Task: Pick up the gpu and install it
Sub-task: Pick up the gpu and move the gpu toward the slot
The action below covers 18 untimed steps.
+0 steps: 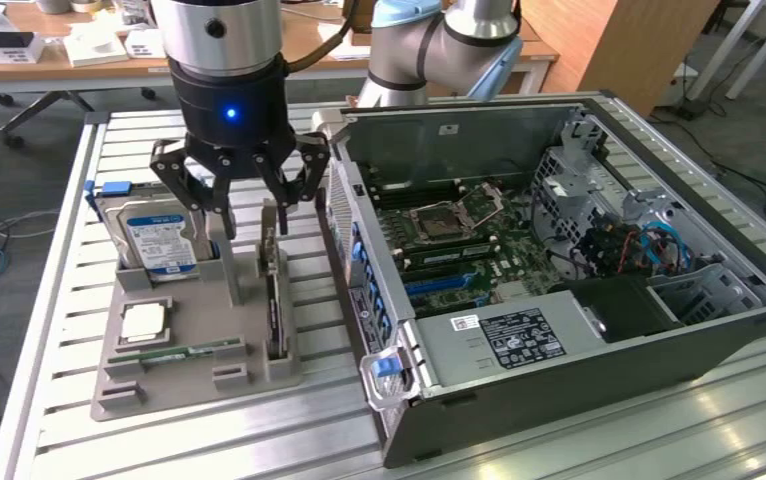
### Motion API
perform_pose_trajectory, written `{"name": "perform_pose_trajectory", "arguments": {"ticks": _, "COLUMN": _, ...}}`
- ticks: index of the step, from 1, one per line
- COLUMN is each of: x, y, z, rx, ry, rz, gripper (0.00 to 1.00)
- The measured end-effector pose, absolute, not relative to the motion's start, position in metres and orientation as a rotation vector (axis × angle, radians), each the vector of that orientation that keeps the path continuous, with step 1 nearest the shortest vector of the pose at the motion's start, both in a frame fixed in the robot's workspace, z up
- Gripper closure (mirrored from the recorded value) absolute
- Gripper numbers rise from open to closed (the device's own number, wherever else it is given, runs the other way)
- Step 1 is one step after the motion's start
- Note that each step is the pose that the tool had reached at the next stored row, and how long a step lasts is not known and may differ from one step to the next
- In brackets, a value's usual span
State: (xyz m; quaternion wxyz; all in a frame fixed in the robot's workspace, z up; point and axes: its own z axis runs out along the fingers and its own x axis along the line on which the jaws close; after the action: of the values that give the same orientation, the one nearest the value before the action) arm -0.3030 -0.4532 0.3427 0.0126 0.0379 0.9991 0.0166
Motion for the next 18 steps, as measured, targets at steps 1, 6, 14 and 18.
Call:
{"name": "perform_pose_trajectory", "arguments": {"ticks": 1, "x": -0.3031, "y": -0.4533, "z": 0.3426, "rx": 0.118, "ry": 3.114, "rz": 0.052, "gripper": 0.45}}
{"name": "perform_pose_trajectory", "arguments": {"ticks": 6, "x": -0.3030, "y": -0.4532, "z": 0.3424, "rx": 0.118, "ry": 3.114, "rz": 0.052, "gripper": 0.45}}
{"name": "perform_pose_trajectory", "arguments": {"ticks": 14, "x": -0.3030, "y": -0.4532, "z": 0.3381, "rx": 0.118, "ry": 3.113, "rz": 0.052, "gripper": 0.45}}
{"name": "perform_pose_trajectory", "arguments": {"ticks": 18, "x": -0.3030, "y": -0.4532, "z": 0.3342, "rx": 0.118, "ry": 3.113, "rz": 0.052, "gripper": 0.45}}
